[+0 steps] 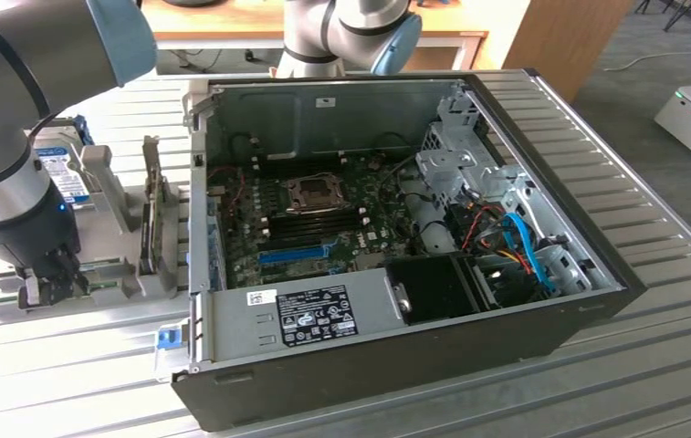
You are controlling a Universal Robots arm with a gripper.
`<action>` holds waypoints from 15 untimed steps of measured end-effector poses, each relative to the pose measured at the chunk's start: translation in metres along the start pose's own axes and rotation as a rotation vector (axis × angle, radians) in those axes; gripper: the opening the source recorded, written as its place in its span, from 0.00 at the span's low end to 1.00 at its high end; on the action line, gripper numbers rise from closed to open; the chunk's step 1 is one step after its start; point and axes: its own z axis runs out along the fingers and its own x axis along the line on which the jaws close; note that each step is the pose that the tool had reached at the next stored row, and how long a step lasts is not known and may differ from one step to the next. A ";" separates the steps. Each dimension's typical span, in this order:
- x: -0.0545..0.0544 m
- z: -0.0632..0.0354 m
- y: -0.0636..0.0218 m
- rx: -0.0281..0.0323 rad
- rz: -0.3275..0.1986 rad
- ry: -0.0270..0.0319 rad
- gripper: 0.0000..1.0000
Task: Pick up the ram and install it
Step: 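Pick up the ram and move it above insertion slot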
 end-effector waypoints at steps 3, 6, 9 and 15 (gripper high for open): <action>0.000 -0.0008 0.0000 -0.0001 0.000 0.0001 0.13; 0.000 -0.0023 0.0001 -0.0001 0.000 0.0001 0.13; 0.000 -0.0046 0.0002 -0.0002 0.000 0.0001 0.13; -0.001 -0.0109 0.0004 -0.0001 0.000 0.0001 0.13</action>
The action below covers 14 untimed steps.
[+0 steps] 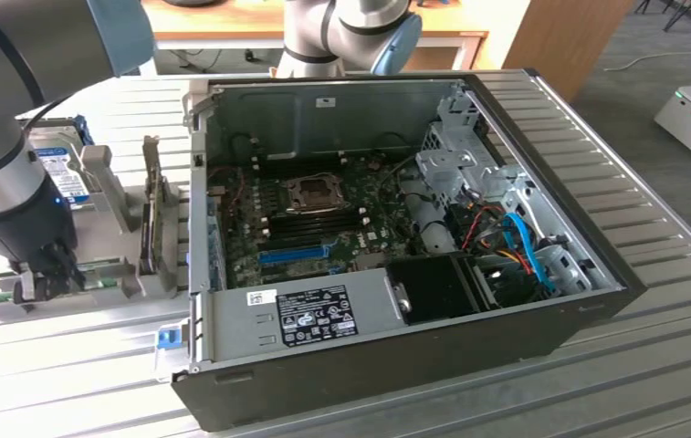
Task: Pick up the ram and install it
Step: 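Pick up the ram and move it above insertion slot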
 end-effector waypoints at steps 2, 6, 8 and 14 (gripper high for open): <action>0.000 -0.0025 0.0001 0.0000 0.000 0.0000 0.13; -0.001 -0.0082 0.0003 0.0000 0.000 0.0000 0.13; -0.001 -0.0111 0.0004 0.0000 0.000 0.0000 0.13; -0.001 -0.0209 0.0008 0.0000 0.000 0.0000 0.13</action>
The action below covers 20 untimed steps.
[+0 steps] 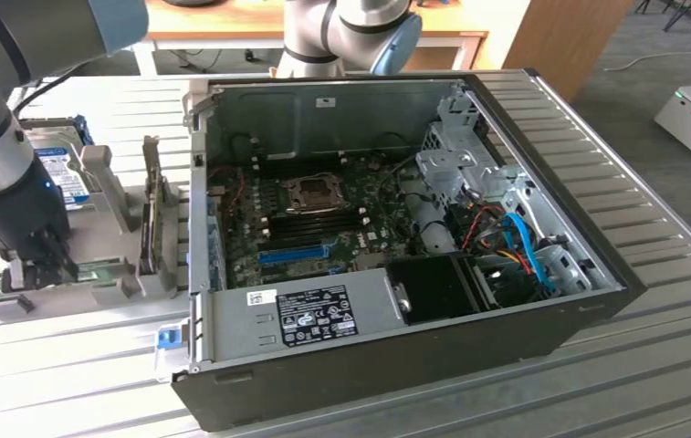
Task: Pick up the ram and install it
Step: 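Pick up the ram and move it above insertion slot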
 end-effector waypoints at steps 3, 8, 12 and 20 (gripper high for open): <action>0.000 -0.0056 0.0002 0.0000 0.000 0.0000 0.13; -0.001 -0.0154 0.0006 0.0000 0.000 0.0000 0.13; -0.001 -0.0234 0.0008 -0.0001 0.000 0.0001 0.13; -0.002 -0.0380 0.0011 0.0000 0.000 0.0000 0.13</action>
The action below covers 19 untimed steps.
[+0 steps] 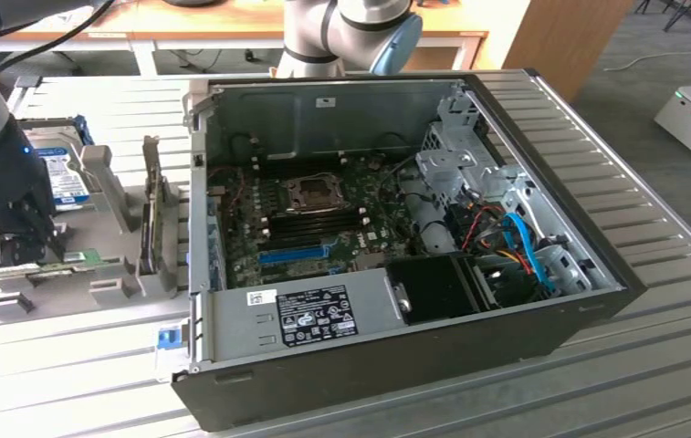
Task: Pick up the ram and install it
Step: 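Pick up the ram and move it above insertion slot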
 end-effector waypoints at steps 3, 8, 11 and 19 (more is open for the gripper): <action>0.000 -0.0044 0.0001 0.0000 0.000 0.0000 0.13; -0.001 -0.0114 0.0002 0.0000 0.000 0.0000 0.13; -0.001 -0.0161 0.0003 0.0000 0.000 0.0000 0.13; -0.002 -0.0276 0.0006 -0.0001 0.000 0.0000 0.13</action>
